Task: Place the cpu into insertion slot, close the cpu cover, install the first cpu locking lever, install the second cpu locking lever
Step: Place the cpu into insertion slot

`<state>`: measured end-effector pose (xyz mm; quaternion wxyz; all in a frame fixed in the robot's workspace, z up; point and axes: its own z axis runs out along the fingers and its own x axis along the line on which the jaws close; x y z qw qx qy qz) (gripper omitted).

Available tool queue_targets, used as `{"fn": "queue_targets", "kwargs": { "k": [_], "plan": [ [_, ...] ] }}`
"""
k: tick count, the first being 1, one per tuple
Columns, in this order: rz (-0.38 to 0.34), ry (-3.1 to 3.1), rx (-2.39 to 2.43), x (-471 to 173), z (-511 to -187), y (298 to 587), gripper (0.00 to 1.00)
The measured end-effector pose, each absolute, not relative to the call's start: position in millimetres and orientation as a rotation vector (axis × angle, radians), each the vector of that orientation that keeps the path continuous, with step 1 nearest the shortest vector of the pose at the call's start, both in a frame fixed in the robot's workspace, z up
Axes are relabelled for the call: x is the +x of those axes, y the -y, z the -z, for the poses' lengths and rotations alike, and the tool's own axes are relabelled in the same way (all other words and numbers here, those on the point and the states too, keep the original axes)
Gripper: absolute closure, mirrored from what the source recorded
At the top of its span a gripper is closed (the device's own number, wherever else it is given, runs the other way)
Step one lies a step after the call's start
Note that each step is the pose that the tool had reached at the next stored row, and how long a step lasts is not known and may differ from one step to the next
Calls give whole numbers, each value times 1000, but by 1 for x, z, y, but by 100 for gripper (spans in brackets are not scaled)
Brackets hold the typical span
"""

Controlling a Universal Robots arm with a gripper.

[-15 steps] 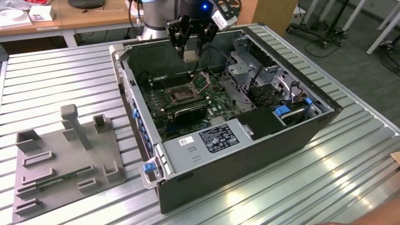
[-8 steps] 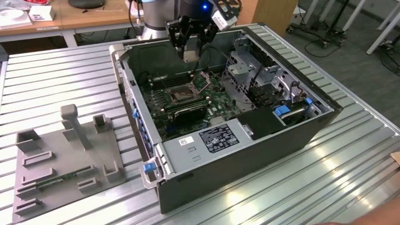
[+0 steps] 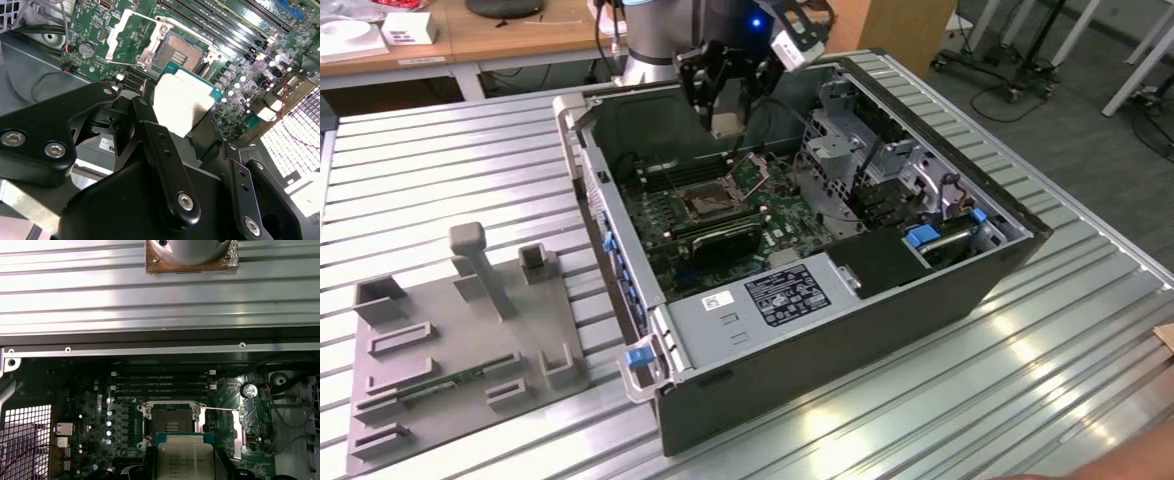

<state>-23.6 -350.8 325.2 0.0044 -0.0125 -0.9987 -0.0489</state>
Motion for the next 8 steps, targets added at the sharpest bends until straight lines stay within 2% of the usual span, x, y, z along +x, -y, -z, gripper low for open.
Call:
{"fn": "queue_targets", "kwargs": {
  "k": [8],
  "plan": [
    [154, 3129, -39, -24, -324, 351, 46]
  ]
}}
